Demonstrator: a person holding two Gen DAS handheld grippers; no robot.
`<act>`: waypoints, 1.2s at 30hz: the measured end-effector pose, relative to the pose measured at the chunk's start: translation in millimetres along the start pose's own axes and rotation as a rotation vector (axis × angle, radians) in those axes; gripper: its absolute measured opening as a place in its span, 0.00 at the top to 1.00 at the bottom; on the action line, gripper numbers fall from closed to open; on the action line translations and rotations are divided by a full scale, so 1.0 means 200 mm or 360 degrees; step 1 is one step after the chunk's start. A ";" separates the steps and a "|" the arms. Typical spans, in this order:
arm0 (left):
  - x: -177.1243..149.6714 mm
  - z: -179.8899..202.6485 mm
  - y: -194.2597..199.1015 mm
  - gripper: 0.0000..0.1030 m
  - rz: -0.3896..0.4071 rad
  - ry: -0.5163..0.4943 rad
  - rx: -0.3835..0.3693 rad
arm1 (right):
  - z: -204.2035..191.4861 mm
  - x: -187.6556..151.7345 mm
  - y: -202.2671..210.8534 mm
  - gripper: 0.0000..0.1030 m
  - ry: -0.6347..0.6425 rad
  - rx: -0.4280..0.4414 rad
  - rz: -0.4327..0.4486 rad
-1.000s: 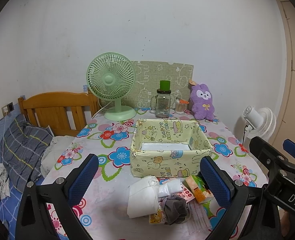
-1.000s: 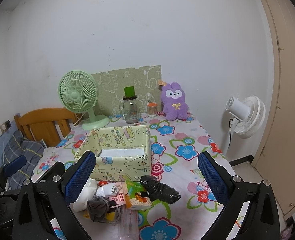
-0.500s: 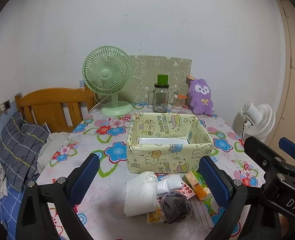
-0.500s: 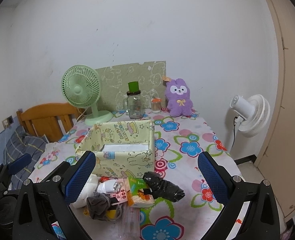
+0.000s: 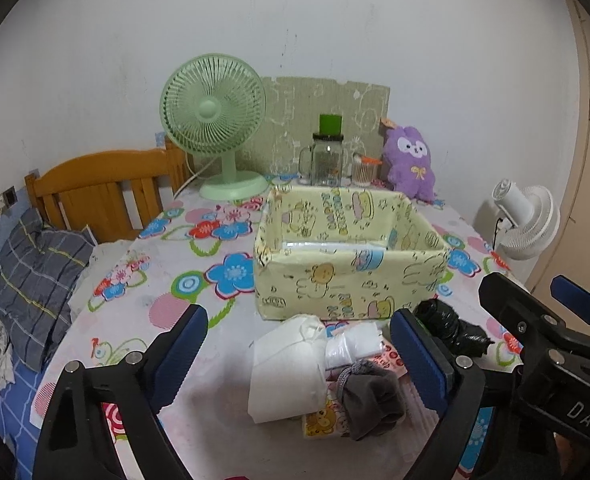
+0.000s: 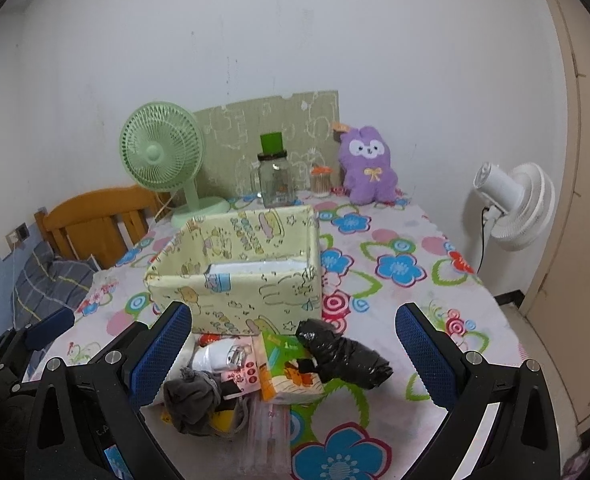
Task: Organize soft objects
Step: 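Move the right gripper onto the black wrapped item and close it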
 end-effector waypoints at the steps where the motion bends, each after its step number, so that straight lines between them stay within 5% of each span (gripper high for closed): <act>1: -0.01 0.00 -0.01 0.10 -0.0013 0.0002 -0.0003 | 0.00 -0.01 -0.02 0.00 -0.0006 0.0000 -0.0014; 21: -0.10 -0.02 -0.28 0.20 -0.0238 0.0005 -0.0021 | -0.04 -0.09 -0.28 0.07 0.0019 0.0015 -0.0222; 36: -0.09 -0.02 -0.31 0.21 -0.0273 0.0027 -0.0109 | -0.06 -0.09 -0.37 0.09 -0.0017 0.0054 -0.0278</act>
Point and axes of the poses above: each gripper's, at about its wrist camera, not at the fingertips, and y roughly against the way its jaws point, z to its right, x to its top, the point moved 1 cm from there along -y, roughly the way its jaws point, and after that the axes turned 8 degrees about x, right-handed, at the moved point
